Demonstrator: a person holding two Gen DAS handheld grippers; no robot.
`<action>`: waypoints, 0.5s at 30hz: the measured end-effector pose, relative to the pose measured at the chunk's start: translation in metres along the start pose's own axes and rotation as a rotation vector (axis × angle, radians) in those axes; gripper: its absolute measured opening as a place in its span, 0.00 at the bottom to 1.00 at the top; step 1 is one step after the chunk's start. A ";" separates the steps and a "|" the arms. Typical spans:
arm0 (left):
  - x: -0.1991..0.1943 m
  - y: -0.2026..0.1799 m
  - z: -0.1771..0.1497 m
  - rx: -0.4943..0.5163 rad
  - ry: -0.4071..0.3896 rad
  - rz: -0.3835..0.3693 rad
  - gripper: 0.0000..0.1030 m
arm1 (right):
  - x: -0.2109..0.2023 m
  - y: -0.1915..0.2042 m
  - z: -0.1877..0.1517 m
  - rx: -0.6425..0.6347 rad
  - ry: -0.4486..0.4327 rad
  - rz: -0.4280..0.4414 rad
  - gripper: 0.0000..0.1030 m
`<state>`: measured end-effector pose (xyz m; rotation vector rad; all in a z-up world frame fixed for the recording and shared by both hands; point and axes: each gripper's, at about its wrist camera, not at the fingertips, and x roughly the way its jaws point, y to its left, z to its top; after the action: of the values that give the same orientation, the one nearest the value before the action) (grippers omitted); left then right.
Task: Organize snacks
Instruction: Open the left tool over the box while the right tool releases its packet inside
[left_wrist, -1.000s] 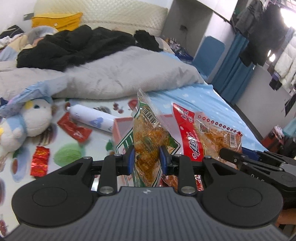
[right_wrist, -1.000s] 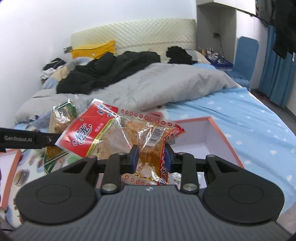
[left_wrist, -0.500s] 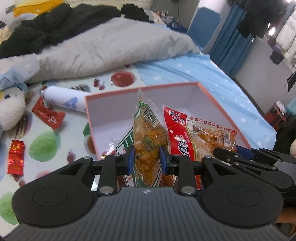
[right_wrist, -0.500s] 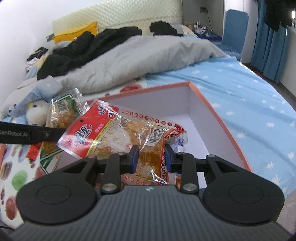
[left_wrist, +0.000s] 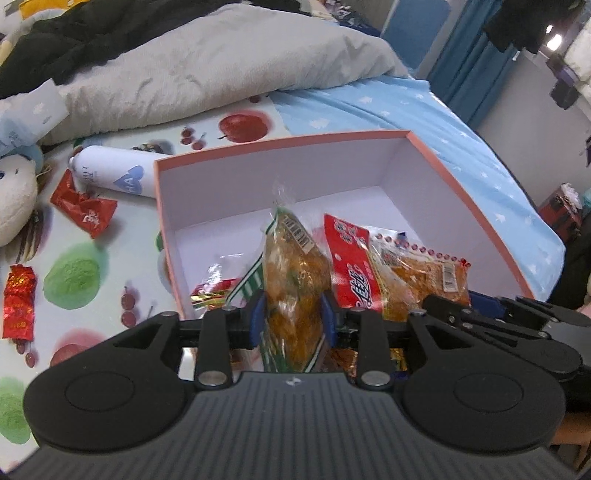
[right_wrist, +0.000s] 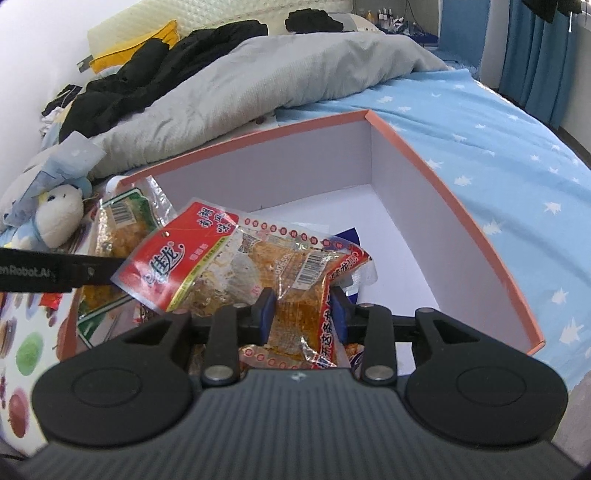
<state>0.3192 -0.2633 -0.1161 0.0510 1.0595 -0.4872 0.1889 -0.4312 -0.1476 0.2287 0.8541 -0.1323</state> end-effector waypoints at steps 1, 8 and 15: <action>0.000 0.001 0.000 -0.002 0.000 0.018 0.49 | 0.001 -0.001 0.000 0.008 0.005 -0.002 0.42; -0.015 0.008 0.003 -0.018 -0.028 0.013 0.56 | -0.008 0.000 0.002 0.019 -0.008 0.016 0.47; -0.047 0.008 0.001 -0.013 -0.085 -0.003 0.56 | -0.035 0.010 0.008 0.009 -0.071 0.039 0.47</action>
<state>0.3044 -0.2394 -0.0772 0.0167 0.9794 -0.4811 0.1740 -0.4230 -0.1148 0.2478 0.7784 -0.1075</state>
